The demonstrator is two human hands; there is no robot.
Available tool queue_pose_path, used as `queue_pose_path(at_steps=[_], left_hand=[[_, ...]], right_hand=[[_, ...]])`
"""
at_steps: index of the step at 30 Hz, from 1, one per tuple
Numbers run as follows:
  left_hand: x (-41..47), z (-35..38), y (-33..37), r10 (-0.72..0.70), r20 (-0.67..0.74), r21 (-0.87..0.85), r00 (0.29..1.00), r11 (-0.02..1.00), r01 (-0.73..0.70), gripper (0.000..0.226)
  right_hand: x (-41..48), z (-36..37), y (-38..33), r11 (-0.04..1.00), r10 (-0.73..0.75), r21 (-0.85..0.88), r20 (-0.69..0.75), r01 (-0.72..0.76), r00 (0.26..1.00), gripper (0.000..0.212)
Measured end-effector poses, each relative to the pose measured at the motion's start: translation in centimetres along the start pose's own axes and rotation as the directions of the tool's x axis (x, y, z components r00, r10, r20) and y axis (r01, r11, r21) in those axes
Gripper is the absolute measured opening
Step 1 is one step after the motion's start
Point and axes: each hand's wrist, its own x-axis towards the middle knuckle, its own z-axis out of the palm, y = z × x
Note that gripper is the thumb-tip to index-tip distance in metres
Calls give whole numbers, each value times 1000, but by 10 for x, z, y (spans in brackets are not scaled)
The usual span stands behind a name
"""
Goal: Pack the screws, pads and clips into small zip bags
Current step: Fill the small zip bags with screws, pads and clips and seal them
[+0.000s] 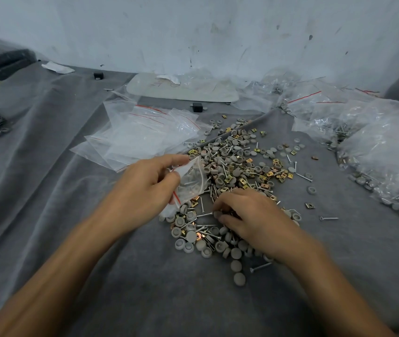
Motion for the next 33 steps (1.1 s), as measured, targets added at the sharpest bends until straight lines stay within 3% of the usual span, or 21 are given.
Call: queue_pose_path(at_steps=[5,9,13,15,17,20,33], left_hand=[[-1,0,-2,14,12,11,1000,1000,-14,40],[-1,2,-2,21,17,8,1000,1000,-21,38],[-2,7,-2,21,37,0,999,1000,-21,38],[-2,10,-1,17,63,11,998,1000,-18,43],[-2,11,0,25,76,14,997,1000,-26,42],[0,10,1,38,65,29,997,999,-40,42],[-1,9,2,38,74,20,997,999,-39,45]], right_hand=[[-1,1,4,997,12,81,-54,-8,998,12],[-4,-5,4,950,16,305,-240,60,971,6],[-3,-11,-4,720,67,676,-295,159,953,5],[0,-9,-12,592,87,775,-334,221,939,7],[4,-6,-20,530,99,807,-362,259,927,8],[8,0,-28,526,88,803,-380,281,921,10],[8,1,-27,675,115,686,-461,272,880,18]])
